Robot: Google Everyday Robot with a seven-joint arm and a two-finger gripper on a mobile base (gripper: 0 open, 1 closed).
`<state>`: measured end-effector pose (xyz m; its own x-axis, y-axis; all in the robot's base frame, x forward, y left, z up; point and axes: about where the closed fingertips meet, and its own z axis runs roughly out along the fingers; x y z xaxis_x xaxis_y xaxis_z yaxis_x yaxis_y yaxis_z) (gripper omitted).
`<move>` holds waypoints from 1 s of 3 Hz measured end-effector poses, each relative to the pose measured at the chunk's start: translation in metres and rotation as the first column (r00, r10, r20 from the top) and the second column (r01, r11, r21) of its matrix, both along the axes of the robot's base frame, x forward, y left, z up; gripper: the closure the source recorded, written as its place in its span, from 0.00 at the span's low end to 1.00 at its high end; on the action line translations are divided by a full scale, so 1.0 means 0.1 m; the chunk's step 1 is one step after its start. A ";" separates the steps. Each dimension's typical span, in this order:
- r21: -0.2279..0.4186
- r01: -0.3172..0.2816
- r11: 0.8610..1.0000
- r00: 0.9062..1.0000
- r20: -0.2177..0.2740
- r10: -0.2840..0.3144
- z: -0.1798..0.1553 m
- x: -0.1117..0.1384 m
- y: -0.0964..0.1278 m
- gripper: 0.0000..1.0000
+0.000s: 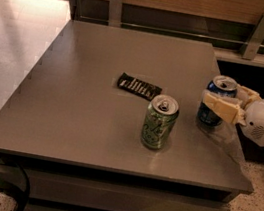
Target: Move pepsi can near green can
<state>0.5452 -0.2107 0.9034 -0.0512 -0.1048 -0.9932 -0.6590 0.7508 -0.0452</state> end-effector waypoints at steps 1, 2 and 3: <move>0.008 -0.021 1.000 1.000 -0.020 0.021 -0.10 -0.04 0.04 1.00; 0.038 -0.039 0.998 0.999 -0.031 0.041 -0.23 -0.04 0.07 0.98; 0.038 -0.039 0.998 0.999 -0.031 0.041 -0.20 -0.04 0.07 0.76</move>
Offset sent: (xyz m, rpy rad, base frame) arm -0.0057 0.0044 -0.0437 0.0810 0.0465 0.0550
